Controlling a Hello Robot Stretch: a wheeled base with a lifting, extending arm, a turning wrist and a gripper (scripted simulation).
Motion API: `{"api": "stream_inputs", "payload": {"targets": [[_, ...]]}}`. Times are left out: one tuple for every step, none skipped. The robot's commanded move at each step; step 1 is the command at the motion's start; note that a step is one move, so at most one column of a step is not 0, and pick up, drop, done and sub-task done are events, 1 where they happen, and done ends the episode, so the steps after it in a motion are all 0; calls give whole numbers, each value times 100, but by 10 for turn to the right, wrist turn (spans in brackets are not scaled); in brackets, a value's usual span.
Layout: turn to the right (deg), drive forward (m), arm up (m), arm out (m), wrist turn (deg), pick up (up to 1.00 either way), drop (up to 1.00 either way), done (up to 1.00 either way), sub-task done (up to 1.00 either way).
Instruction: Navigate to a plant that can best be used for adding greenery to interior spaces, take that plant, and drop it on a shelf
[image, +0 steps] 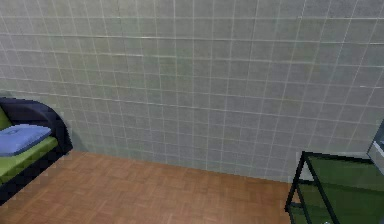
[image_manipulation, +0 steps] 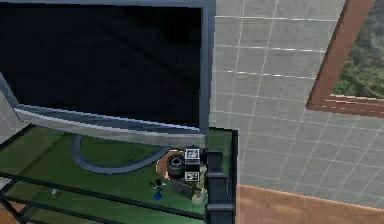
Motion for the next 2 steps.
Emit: {"api": "stream_inputs", "payload": {"targets": [[0,0,-30,0,0,0,0,0,0],[0,0,0,0,0,100,0,0,0]]}}
